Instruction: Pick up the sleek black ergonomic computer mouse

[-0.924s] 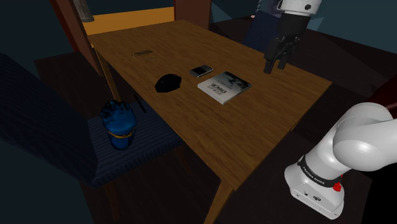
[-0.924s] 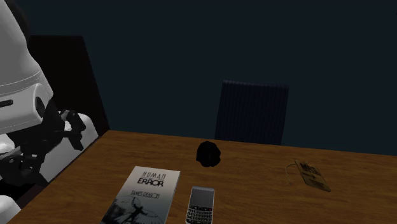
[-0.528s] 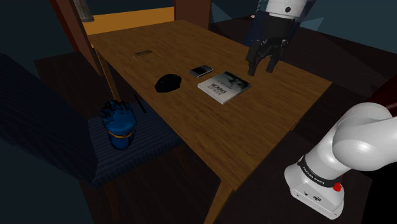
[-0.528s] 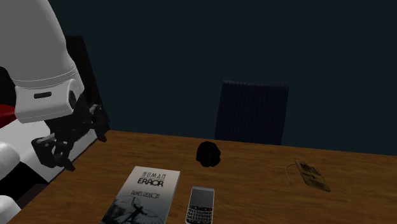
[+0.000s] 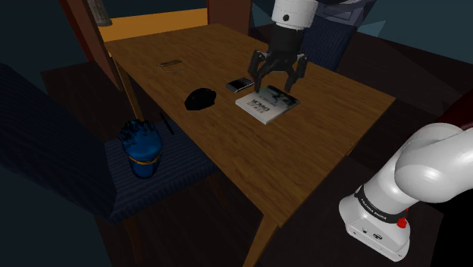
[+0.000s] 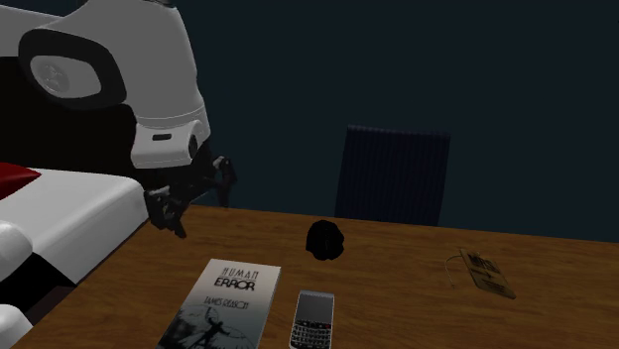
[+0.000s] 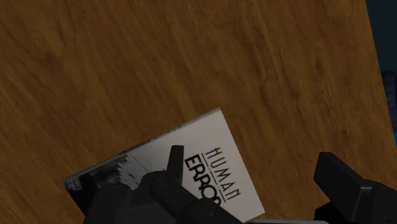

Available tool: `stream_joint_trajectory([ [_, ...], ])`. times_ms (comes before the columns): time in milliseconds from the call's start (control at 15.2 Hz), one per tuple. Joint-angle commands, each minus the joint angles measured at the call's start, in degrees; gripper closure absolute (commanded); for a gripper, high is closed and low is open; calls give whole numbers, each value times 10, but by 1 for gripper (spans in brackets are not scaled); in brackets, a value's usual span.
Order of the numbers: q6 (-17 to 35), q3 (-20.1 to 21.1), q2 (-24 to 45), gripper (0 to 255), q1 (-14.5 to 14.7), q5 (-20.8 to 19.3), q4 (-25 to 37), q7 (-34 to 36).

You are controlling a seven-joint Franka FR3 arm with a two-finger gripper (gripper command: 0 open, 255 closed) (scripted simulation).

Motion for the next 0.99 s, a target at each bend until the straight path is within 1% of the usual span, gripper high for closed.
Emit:
stream_joint_trajectory([
  [0, 21, 26, 40, 0, -9, -2, 28, 61],
  [264, 52, 72, 126, 0, -26, -27, 94, 181],
  [528, 70, 105, 222, 0, -37, -74, 174, 305],
  [726, 72, 119, 298, 0, -35, -121, 245, 397],
  [924, 62, 119, 376, 0, -21, -169, 324, 483],
])
